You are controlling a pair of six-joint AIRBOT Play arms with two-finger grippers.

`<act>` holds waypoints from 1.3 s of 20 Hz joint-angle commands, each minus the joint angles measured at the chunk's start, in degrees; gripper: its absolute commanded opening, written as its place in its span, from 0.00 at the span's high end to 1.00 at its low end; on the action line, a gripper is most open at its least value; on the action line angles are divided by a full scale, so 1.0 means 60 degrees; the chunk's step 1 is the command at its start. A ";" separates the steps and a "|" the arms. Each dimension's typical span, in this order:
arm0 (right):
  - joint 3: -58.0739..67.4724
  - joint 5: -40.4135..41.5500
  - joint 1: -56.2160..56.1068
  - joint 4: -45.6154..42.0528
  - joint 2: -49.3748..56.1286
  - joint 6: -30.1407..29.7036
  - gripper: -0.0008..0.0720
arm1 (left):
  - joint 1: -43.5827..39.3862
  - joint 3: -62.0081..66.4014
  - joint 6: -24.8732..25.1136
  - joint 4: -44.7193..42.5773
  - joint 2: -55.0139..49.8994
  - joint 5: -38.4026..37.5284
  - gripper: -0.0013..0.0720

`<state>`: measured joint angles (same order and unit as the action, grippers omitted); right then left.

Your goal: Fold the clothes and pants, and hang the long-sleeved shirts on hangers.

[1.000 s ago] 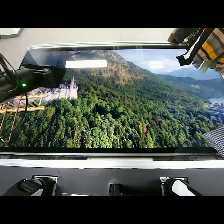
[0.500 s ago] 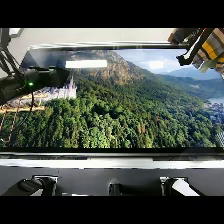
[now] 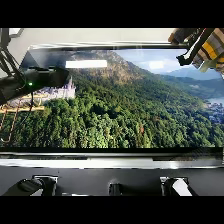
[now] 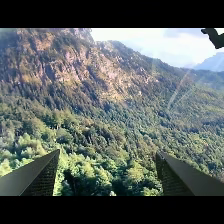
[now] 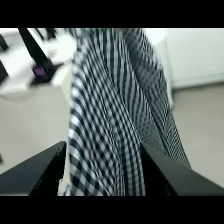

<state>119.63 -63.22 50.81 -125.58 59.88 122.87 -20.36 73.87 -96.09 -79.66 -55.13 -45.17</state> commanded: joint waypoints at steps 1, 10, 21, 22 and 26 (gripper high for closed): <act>-0.0004 0.2033 0.0007 0.2022 -0.1282 -0.0113 0.25 | 0.0007 0.0007 0.0000 -0.0233 0.0157 -0.0444 0.03; -0.0321 -0.1002 -0.2940 1.1788 0.0484 -0.7271 0.94 | 0.0007 0.0007 0.0000 -0.1694 0.0310 -0.2051 0.94; -0.6437 -0.3391 -1.0695 0.6561 -0.0087 -0.7337 0.94 | 0.1665 -0.2065 0.0004 -0.2404 0.1541 -0.2313 0.94; -0.6492 -0.3399 -1.0721 0.6579 -0.0087 -0.7329 0.94 | 0.1785 -0.2065 0.0004 -0.2408 0.1530 -0.2306 0.94; -0.6492 -0.3464 -1.0721 0.6594 -0.0087 -0.7340 0.76 | 0.1902 -0.2065 0.0000 -0.2404 0.1515 -0.2295 0.94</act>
<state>82.00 -83.22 -12.19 -85.38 59.53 78.54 -9.98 61.98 -96.09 -94.00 -46.33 -58.92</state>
